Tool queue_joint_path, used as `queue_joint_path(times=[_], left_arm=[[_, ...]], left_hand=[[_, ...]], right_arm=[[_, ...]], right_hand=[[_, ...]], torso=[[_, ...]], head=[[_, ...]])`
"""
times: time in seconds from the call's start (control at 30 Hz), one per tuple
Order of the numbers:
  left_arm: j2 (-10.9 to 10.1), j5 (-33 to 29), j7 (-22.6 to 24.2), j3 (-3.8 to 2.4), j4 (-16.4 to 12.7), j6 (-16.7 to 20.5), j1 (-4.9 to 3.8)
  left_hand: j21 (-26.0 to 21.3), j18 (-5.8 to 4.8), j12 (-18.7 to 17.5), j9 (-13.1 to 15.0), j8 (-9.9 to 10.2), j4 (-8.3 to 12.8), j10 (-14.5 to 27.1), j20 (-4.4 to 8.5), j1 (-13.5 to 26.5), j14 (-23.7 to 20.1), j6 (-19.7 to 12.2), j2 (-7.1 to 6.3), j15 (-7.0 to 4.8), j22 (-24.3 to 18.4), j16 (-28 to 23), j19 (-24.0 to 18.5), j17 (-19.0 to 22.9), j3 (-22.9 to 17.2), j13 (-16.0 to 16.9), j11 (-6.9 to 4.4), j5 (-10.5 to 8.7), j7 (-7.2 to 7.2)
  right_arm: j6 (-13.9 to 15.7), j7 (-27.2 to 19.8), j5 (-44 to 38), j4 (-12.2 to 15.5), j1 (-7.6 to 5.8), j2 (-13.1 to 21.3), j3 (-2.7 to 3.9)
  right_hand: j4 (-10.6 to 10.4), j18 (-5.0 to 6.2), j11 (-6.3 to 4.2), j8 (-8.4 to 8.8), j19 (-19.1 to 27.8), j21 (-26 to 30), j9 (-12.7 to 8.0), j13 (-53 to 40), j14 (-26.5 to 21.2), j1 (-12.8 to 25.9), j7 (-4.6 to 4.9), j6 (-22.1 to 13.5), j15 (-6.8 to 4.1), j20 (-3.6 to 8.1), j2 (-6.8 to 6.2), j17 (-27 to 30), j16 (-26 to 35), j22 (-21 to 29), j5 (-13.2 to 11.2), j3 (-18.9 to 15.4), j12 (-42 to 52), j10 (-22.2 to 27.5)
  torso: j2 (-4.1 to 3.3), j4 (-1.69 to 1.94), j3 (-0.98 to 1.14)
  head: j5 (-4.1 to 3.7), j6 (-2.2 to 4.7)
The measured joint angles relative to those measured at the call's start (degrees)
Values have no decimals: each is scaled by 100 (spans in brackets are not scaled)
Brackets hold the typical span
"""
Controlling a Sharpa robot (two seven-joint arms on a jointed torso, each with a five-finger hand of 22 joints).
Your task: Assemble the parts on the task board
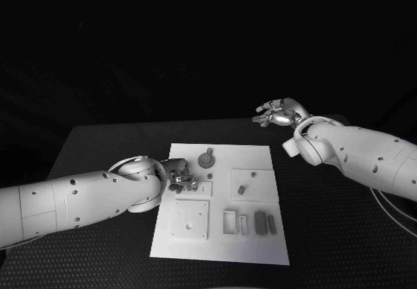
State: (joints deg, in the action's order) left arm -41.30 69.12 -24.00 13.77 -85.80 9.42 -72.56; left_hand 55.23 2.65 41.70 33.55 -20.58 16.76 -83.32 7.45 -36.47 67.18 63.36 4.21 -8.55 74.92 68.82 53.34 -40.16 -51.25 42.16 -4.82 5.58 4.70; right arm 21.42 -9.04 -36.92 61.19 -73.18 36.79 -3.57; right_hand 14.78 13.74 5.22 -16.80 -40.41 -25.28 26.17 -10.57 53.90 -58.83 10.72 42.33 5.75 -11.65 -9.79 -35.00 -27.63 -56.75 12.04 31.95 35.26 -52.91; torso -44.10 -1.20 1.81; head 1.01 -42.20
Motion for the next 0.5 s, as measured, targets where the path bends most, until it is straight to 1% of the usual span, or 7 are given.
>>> queue_joint_path(times=[0.33,0.5], left_arm=[[16,57,-10,-2,0,4,5],[22,75,-13,-2,-2,4,7]], left_hand=[[0,0,0,1,0,0,0,0,-2,-2,11,1,2,0,19,0,9,1,-7,0,-11,-9],[0,0,0,4,1,0,0,0,-3,-9,13,1,10,-1,22,0,14,1,-7,0,-33,-8]], right_arm=[[0,0,0,5,0,3,0],[0,0,0,6,0,0,0]], right_hand=[[-16,0,0,0,0,22,-5,7,0,0,3,-3,0,0,0,-5,23,-6,23,-16,0,0],[-16,-1,0,0,0,22,-5,13,-19,0,6,-6,19,0,0,-5,23,-5,23,-16,0,0]], torso=[[0,0,0],[1,-1,0]], head=[[-5,4],[-12,8]])
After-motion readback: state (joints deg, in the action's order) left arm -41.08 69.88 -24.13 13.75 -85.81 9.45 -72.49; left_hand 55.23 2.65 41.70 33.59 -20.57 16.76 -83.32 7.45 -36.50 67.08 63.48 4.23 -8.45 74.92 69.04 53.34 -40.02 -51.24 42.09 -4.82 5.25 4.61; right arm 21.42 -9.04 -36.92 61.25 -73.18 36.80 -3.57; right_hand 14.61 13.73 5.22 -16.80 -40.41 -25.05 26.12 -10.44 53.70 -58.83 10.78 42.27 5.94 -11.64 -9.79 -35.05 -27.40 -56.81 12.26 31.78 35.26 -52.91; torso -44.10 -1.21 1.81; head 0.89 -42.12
